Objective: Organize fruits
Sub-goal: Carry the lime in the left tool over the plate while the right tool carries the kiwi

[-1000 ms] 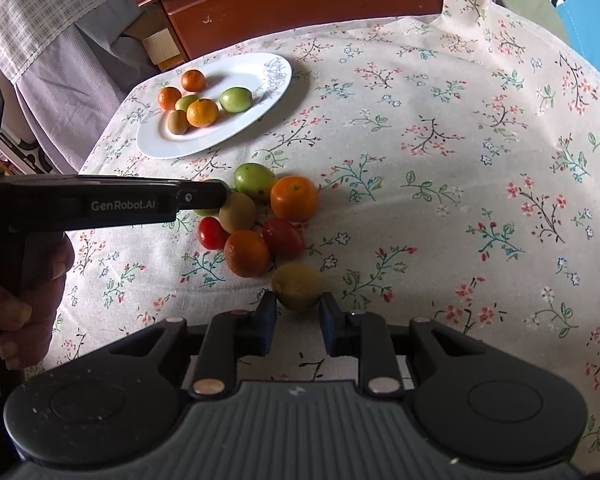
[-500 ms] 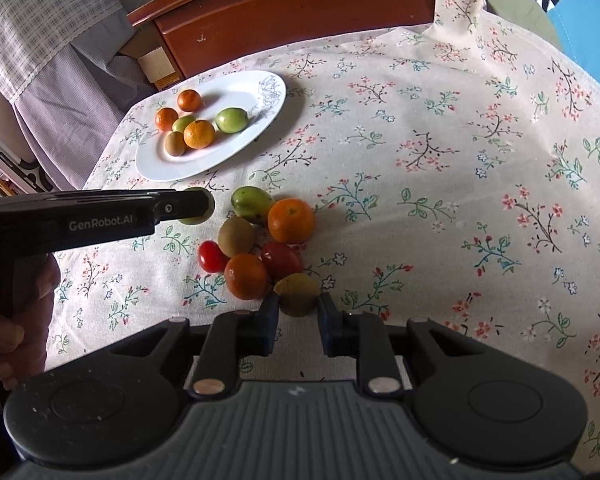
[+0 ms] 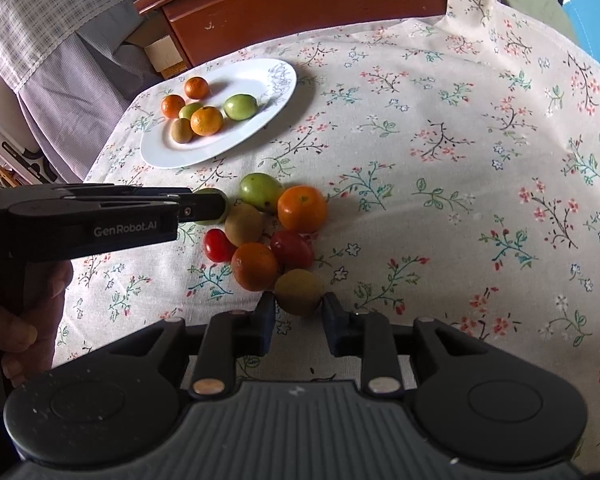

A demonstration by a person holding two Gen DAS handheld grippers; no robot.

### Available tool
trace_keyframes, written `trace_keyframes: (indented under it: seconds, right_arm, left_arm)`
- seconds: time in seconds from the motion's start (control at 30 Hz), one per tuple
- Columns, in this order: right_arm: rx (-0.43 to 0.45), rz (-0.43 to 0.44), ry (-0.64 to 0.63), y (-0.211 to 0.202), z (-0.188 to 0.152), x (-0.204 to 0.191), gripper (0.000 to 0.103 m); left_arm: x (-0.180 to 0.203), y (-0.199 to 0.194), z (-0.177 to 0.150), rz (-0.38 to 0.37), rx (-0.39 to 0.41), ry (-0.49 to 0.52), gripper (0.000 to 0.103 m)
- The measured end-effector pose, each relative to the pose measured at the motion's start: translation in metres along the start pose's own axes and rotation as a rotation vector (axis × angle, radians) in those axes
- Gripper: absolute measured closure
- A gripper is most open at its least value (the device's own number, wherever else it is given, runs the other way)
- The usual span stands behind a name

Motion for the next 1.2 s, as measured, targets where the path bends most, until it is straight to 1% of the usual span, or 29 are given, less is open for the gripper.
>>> trace_keyframes:
  seconds: [0.13,0.23,0.3,0.4,0.57,0.8,0.93,1.03,1.2]
  right_arm:
    - [0.003,0.006,0.009,-0.003,0.002,0.0,0.078]
    - [0.045,-0.007,0.015,-0.011,0.009,0.0,0.078]
    - [0.081,0.004,0.035,-0.017,0.016,0.001,0.078]
    - [0.135,0.027,0.048,-0.024,0.031,-0.001,0.078]
    - [0.196,0.044,0.05,-0.022,0.055,-0.009,0.078]
    - [0.268,0.093,0.009,-0.014,0.089,-0.028,0.078]
    - [0.282,0.115,0.002,0.0,0.107,-0.033,0.078]
    - [0.267,0.139,0.028,0.013,0.117,-0.033,0.079]
    - [0.266,0.136,-0.003,0.031,0.13,-0.037,0.079]
  left_arm:
    - [-0.001,-0.006,0.004,0.006,0.023,-0.007,0.075]
    - [-0.003,-0.009,0.007,0.015,0.032,-0.018,0.075]
    - [-0.005,-0.012,0.01,0.02,0.046,-0.022,0.075]
    - [-0.009,-0.018,0.017,0.032,0.07,-0.037,0.075]
    - [-0.02,-0.024,0.028,0.068,0.091,-0.056,0.075]
    - [-0.043,-0.029,0.049,0.11,0.125,-0.099,0.075]
    - [-0.058,-0.025,0.054,0.125,0.114,-0.147,0.075]
    - [-0.064,-0.019,0.058,0.151,0.107,-0.148,0.075]
    - [-0.076,-0.006,0.064,0.173,0.091,-0.162,0.075]
Point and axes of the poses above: each gripper's, at about its wrist camera, not at the fingertips, and y roughly the way its jaws point, x to its right, z to its top, the point moved 2 cm from there along y, roughly the way its jaws point, and after that the axes turned 3 degrees about z, right-handed, at the moved point
